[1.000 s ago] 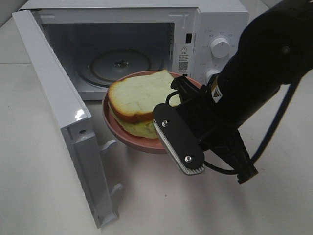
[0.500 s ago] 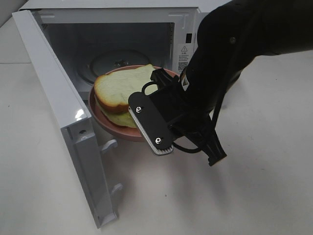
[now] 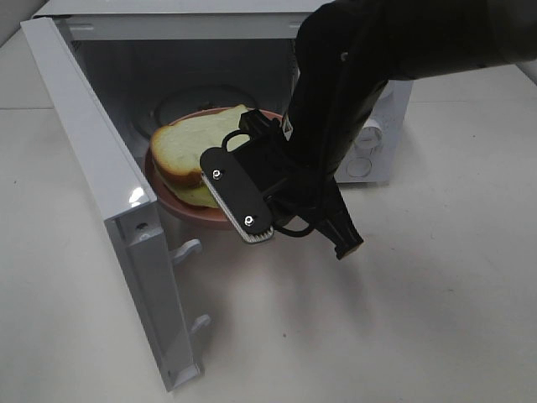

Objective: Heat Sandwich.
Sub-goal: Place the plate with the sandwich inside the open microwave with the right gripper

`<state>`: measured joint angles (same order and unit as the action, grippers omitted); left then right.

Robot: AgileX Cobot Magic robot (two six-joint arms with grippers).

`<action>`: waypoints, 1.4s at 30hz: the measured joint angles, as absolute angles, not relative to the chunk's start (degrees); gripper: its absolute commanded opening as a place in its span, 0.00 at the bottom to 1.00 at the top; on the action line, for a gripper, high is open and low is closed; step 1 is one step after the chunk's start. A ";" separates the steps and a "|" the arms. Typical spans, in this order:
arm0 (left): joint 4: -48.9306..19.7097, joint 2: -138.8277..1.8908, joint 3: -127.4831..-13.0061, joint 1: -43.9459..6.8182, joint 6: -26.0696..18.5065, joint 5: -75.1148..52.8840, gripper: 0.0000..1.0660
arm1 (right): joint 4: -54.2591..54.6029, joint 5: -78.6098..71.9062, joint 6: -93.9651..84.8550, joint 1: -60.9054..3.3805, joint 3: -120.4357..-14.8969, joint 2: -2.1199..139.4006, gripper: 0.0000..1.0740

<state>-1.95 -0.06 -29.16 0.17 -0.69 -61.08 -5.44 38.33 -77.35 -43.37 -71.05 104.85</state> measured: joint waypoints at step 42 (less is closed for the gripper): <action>-1.95 -0.06 -29.16 0.17 -0.69 -61.08 0.94 | -6.70 50.02 -73.68 -42.74 -101.41 124.10 0.00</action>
<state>-1.95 -0.06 -29.16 0.17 -0.69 -61.08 -6.70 50.02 -73.68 -42.74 -101.41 124.10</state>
